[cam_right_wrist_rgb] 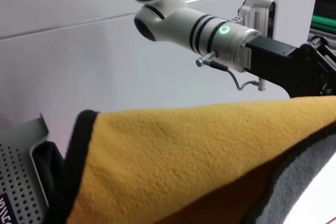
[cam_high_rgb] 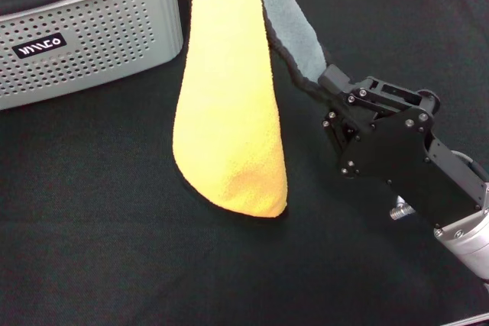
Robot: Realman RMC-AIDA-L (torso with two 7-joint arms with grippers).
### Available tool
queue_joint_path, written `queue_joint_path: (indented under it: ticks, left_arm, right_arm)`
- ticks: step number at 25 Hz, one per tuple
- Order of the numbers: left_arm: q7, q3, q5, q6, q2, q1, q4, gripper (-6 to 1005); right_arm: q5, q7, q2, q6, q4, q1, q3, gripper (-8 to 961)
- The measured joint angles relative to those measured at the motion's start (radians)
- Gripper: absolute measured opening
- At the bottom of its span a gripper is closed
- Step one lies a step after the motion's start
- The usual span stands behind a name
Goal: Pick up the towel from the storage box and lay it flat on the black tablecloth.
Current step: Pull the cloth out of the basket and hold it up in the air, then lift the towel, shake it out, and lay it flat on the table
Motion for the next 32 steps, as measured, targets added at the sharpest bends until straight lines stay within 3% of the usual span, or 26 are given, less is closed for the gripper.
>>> queue_joint_path:
  ticks: [5,7,12,14,20,23,27,29,32]
  left_arm:
    - [0.013,-0.005,0.016,0.000,-0.004,0.022,-0.002,10]
    - [0.024,-0.005,0.048,-0.001,-0.009,0.035,-0.002,10]
    - [0.065,0.000,0.168,-0.001,-0.024,0.065,-0.002,9]
    - [0.072,-0.003,0.227,-0.002,-0.027,0.068,0.002,9]
    - [0.071,0.002,0.434,-0.003,-0.026,0.041,0.020,9]
    - [0.071,0.035,0.525,-0.003,-0.029,0.024,0.036,9]
    - [0.074,0.167,0.550,0.004,-0.017,0.027,0.066,9]
    - [0.071,0.241,0.554,0.016,-0.008,0.030,0.087,9]
    - [0.067,0.281,0.552,0.058,0.000,0.030,0.104,9]
  right_arm:
    - [0.025,0.158,0.000,-0.013,-0.010,-0.003,0.004,55]
    - [0.048,0.309,0.000,-0.037,-0.003,-0.002,0.013,11]
    - [0.075,0.795,-0.009,-0.104,0.081,0.014,0.068,11]
    - [0.071,1.065,-0.022,-0.147,0.147,0.032,0.103,11]
    - [0.068,1.691,-0.090,-0.292,0.392,0.128,0.123,11]
    - [0.067,1.871,-0.112,-0.406,0.519,0.172,0.118,11]
    - [0.058,2.050,-0.147,-0.523,0.625,0.207,0.119,11]
    - [0.057,2.091,-0.156,-0.551,0.654,0.212,0.119,11]
    - [0.056,2.126,-0.165,-0.586,0.680,0.212,0.115,11]
